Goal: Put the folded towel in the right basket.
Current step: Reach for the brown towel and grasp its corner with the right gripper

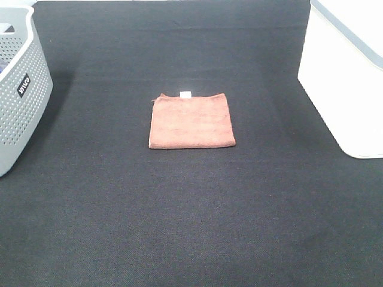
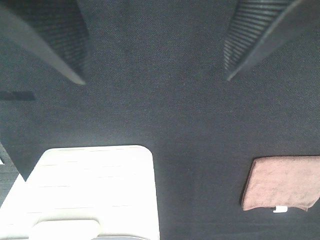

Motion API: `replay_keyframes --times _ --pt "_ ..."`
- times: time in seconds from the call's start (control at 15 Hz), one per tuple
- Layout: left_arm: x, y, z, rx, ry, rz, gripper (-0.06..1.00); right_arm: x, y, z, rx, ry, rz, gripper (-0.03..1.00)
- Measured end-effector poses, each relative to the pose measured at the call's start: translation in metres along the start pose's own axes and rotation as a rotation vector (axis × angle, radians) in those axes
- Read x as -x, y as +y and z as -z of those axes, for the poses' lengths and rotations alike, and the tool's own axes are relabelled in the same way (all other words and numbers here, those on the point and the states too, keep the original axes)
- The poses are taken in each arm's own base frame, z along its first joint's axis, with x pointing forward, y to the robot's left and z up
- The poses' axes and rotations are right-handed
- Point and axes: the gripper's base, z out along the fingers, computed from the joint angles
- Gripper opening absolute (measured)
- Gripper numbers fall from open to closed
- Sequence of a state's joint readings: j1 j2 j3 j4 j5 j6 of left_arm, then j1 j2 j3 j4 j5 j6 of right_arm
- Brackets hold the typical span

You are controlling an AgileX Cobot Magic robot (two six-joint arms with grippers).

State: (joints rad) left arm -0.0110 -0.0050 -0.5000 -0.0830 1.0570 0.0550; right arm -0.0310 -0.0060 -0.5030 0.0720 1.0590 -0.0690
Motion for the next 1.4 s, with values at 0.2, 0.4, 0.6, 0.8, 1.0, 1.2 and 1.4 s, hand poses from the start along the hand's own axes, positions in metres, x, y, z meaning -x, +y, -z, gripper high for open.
replay_keyframes --times 0.2,0.4,0.6,0.8,1.0,1.2,1.4 --pt "0.0 0.0 0.0 0.0 0.0 0.0 0.88 0.0 0.0 0.0 0.0 0.0 0.0 0.7" --pt "0.0 0.0 0.0 0.0 0.0 0.0 0.88 0.0 0.0 0.0 0.0 0.0 0.0 0.7" --pt "0.0 0.0 0.0 0.0 0.0 0.0 0.88 0.0 0.0 0.0 0.0 0.0 0.0 0.7" --pt "0.0 0.0 0.0 0.0 0.0 0.0 0.88 0.0 0.0 0.0 0.0 0.0 0.0 0.7" --pt "0.0 0.0 0.0 0.0 0.0 0.0 0.88 0.0 0.0 0.0 0.0 0.0 0.0 0.7" --pt "0.0 0.0 0.0 0.0 0.0 0.0 0.88 0.0 0.0 0.0 0.0 0.0 0.0 0.7" --pt "0.0 0.0 0.0 0.0 0.0 0.0 0.88 0.0 0.0 0.0 0.0 0.0 0.0 0.7"
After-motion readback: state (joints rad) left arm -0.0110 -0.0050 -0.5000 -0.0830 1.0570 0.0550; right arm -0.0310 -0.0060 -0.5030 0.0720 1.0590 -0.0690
